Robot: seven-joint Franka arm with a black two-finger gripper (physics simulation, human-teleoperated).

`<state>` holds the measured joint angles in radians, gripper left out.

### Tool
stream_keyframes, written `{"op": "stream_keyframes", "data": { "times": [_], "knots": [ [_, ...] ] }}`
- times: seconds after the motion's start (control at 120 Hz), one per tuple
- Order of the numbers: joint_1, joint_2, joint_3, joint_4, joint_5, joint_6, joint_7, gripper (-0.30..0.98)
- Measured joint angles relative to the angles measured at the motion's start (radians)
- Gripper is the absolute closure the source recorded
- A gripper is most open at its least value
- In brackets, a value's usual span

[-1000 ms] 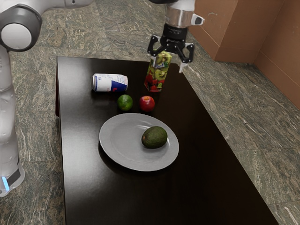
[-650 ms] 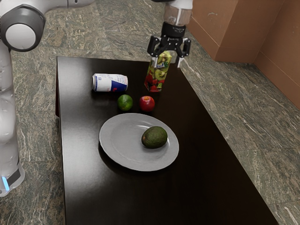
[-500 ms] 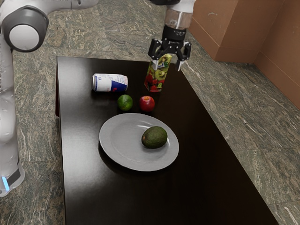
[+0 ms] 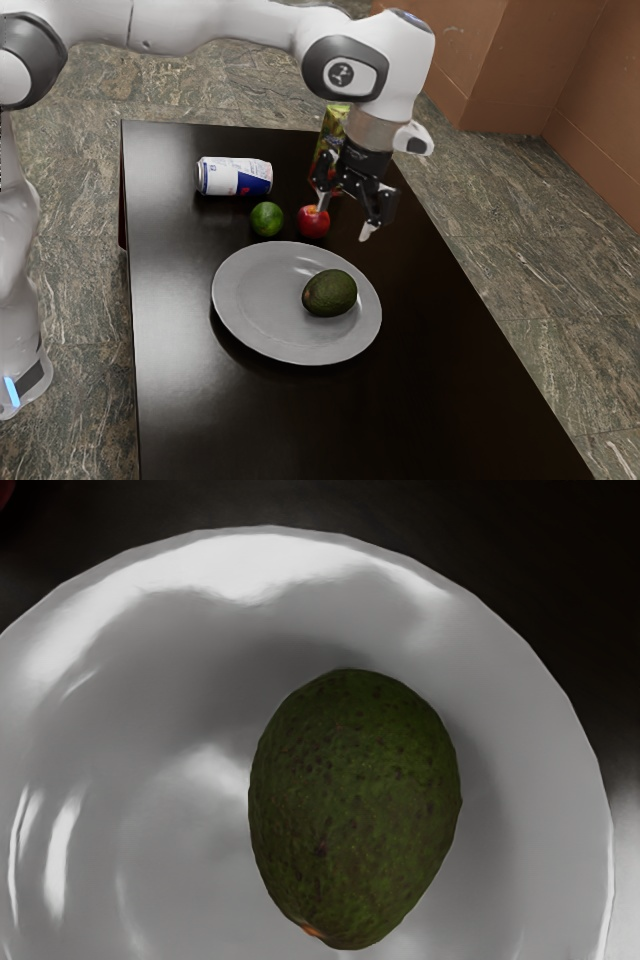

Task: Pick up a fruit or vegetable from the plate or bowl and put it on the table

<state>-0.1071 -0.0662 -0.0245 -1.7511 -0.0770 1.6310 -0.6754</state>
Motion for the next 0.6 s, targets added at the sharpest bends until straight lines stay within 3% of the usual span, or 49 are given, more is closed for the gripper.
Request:
{"op": "stream_keyframes", "data": {
  "times": [0.117, 0.325, 0.6],
  "knots": [
    [0.014, 0.011, 0.0, -0.023, 0.0, 0.058, 0.14, 0.0],
    [0.003, -0.05, -0.016, -0.21, -0.034, 0.187, 0.327, 0.0],
    [0.021, -0.008, -0.018, -0.233, -0.092, 0.302, 0.488, 0.0]
  ]
}}
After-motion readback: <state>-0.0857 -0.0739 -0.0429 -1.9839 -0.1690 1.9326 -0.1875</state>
